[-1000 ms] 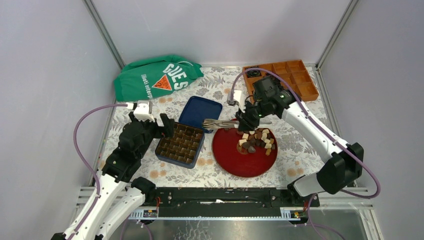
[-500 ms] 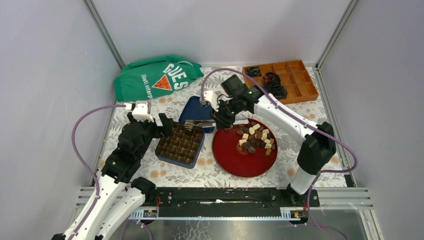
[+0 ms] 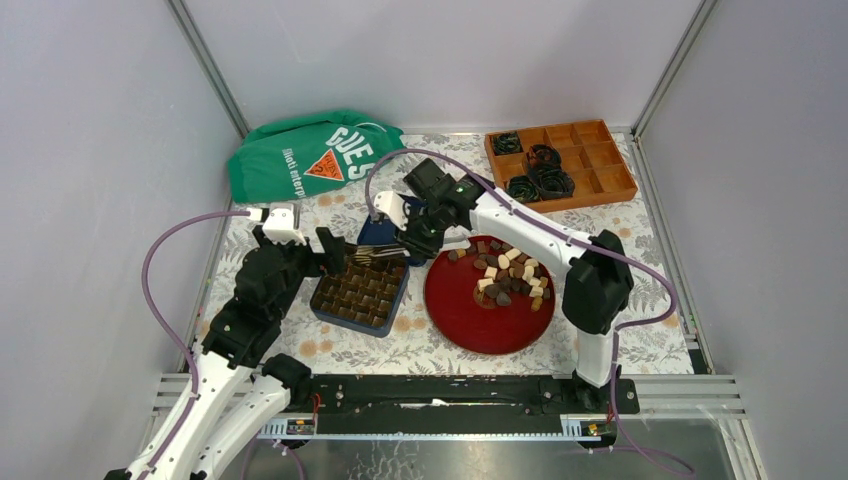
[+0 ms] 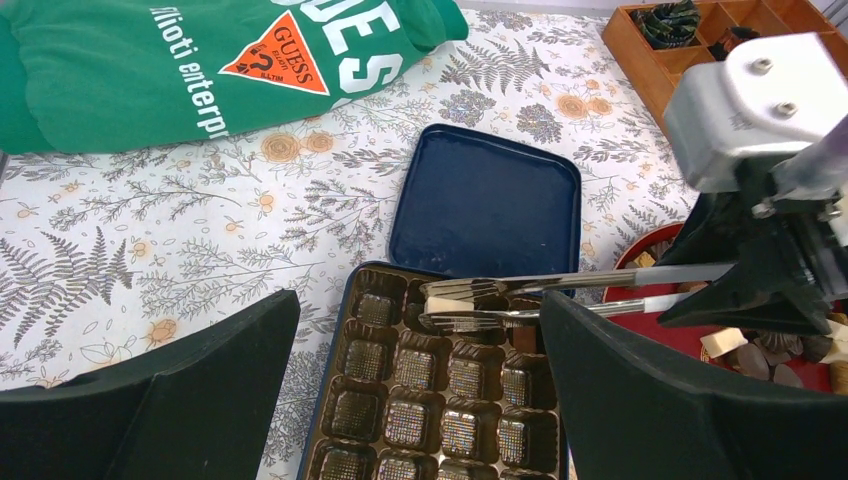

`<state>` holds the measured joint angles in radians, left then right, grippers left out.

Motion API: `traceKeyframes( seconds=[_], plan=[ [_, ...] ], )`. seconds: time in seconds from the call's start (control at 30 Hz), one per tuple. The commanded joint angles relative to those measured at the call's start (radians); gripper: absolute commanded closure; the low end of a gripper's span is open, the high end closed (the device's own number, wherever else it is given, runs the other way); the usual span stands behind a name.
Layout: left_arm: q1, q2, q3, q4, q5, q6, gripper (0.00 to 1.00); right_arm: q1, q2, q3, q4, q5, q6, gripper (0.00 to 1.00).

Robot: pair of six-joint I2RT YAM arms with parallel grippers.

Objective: Pack the chocolate
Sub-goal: Place the fake chocolate in the packing box.

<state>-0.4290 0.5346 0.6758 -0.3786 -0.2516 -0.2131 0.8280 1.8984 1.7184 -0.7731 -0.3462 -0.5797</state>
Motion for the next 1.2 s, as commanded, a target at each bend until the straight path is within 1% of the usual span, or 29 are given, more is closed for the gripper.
traceKeyframes(
  seconds=[0.0, 0.07, 0.17, 0.47, 0.6, 0.77, 0.97, 1.17],
  plan=[
    [0.010, -0.012, -0.004, 0.041, -0.022, 0.017, 0.01, 0.025, 0.017, 0.078, 0.027, 0.036, 0.015, 0.89],
    [0.012, -0.012, -0.005, 0.041, -0.020, 0.017, 0.01, 0.031, 0.032, 0.088, 0.030, 0.049, 0.021, 0.88],
    [0.012, -0.012, -0.004, 0.041, -0.021, 0.017, 0.01, 0.035, 0.047, 0.098, 0.033, 0.065, 0.028, 0.84],
    [0.014, -0.012, -0.005, 0.042, -0.018, 0.018, 0.01, 0.039, 0.058, 0.101, 0.035, 0.080, 0.038, 0.63],
    [0.015, -0.010, -0.004, 0.041, -0.014, 0.018, 0.01, 0.039, 0.055, 0.102, 0.036, 0.075, 0.044, 0.57],
    [0.016, -0.008, -0.004, 0.041, -0.013, 0.018, 0.02, 0.039, 0.050, 0.106, 0.034, 0.060, 0.051, 0.55],
    [0.018, -0.008, -0.003, 0.041, -0.012, 0.017, 0.01, 0.037, 0.022, 0.108, 0.022, 0.045, 0.057, 0.58],
    [0.018, -0.008, -0.004, 0.041, -0.008, 0.017, 0.01, 0.037, -0.048, 0.073, 0.012, 0.022, 0.052, 0.59]
  ],
)
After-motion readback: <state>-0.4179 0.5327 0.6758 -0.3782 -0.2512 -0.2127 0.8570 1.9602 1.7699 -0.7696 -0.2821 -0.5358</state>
